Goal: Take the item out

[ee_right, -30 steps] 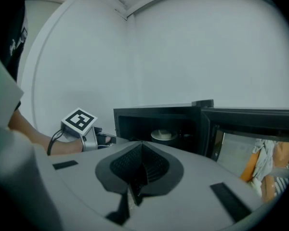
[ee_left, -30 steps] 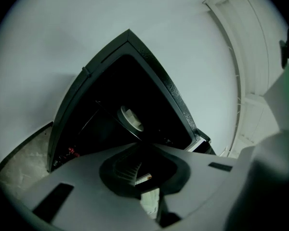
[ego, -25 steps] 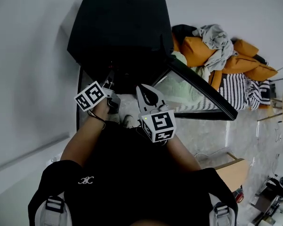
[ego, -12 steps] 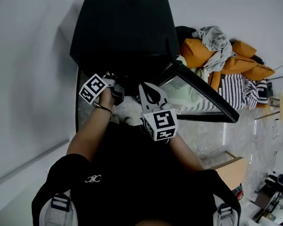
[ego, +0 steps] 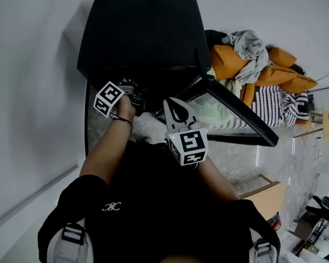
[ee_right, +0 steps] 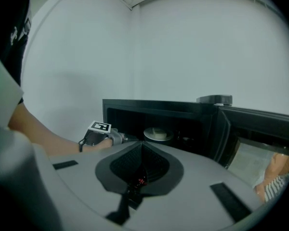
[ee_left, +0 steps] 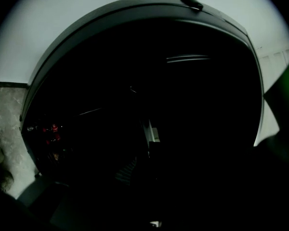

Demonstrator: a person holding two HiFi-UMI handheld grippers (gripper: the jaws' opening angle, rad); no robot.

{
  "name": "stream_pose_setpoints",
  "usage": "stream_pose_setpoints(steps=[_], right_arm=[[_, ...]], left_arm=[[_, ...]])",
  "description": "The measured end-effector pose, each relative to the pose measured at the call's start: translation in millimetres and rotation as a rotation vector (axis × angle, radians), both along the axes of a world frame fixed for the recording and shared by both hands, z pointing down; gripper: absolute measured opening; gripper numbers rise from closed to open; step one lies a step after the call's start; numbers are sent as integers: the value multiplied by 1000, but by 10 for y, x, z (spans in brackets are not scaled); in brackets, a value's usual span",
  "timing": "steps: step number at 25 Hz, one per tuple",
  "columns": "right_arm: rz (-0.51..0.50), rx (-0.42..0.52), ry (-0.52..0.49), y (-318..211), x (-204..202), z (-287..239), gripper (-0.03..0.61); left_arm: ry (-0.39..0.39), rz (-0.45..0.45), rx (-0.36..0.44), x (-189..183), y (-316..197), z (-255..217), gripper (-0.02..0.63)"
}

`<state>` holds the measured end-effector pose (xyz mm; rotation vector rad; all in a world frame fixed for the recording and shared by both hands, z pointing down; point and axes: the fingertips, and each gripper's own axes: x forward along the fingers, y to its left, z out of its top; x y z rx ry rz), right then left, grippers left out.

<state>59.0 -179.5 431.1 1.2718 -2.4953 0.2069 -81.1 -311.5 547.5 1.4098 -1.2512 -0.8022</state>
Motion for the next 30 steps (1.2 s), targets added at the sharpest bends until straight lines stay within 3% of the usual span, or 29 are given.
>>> stream_pose_setpoints(steps=[17, 30], right_arm=[[-19, -16, 2, -203, 28, 51, 8], [-20, -54, 2, -96, 42, 112, 8]], left_arm=[[51, -38, 9, 5, -179, -20, 51], [17, -24, 8, 39, -18, -30, 49]])
